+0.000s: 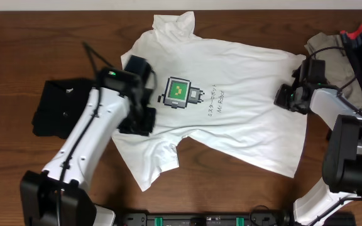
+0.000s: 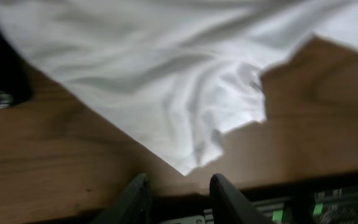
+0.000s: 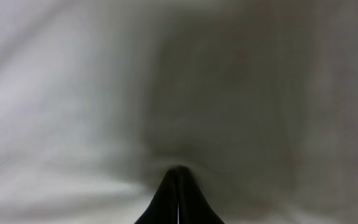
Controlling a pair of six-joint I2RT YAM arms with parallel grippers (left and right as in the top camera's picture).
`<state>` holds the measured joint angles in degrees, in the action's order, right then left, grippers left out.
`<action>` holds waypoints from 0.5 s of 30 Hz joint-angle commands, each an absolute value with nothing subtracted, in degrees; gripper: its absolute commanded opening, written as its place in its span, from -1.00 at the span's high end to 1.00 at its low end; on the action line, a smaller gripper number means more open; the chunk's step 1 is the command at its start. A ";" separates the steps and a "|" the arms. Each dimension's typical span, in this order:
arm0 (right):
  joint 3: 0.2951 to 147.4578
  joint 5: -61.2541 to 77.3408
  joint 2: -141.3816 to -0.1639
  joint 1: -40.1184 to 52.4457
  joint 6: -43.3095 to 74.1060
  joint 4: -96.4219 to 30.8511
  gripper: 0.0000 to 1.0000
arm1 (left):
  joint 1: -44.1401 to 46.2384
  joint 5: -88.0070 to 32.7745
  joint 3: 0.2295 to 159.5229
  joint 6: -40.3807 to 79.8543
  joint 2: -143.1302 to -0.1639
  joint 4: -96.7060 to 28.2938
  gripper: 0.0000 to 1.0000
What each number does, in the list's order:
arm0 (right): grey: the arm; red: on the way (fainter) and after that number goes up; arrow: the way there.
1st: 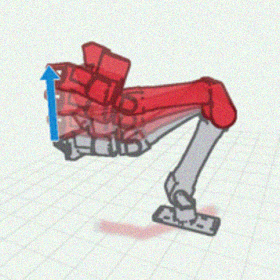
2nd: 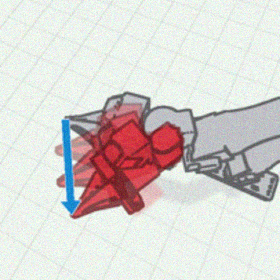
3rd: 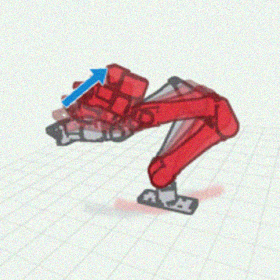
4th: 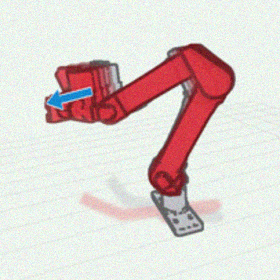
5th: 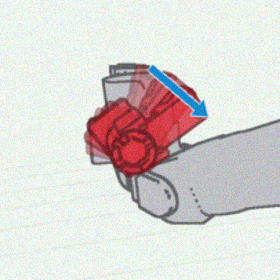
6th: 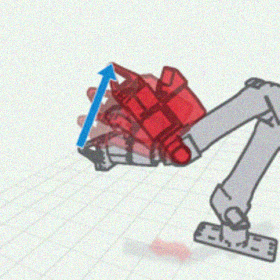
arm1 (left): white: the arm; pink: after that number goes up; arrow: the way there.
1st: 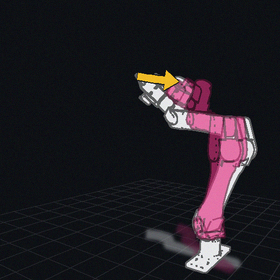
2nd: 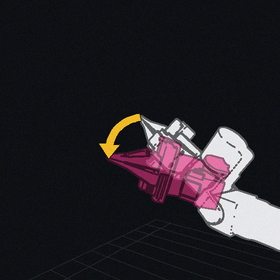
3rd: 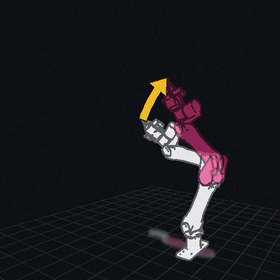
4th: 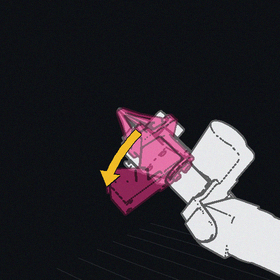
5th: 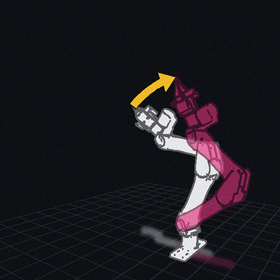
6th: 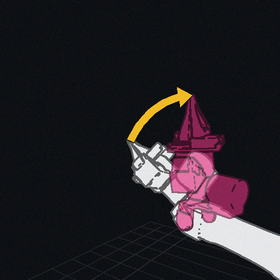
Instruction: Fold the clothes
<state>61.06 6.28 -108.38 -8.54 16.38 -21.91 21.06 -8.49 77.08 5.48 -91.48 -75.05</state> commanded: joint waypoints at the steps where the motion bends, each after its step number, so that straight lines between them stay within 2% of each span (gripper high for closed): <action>1: 60.45 0.03 -113.25 -11.42 18.06 -20.73 0.95 | 25.34 -9.04 74.59 6.85 -90.74 -75.79 0.31; 6: 64.66 5.76 -113.51 -14.79 17.06 -19.68 0.94 | 31.79 -9.02 68.34 8.23 -90.74 -73.38 0.30; 8: 66.61 10.35 -113.49 -15.33 15.18 -20.25 0.78 | 34.02 -9.02 65.30 8.21 -90.74 -70.24 0.29; 10: 68.93 15.49 -113.38 -15.49 13.61 -22.09 0.36 | 36.07 -9.02 62.35 8.23 -90.74 -66.08 0.29; 11: 70.04 17.45 -113.23 -15.49 12.91 -23.38 0.24 | 36.91 -9.04 61.14 8.25 -90.76 -64.18 0.22; 15: 74.56 21.50 -111.31 -15.49 12.05 -29.71 0.03 | 40.25 -9.02 57.39 9.61 -90.76 -58.72 0.11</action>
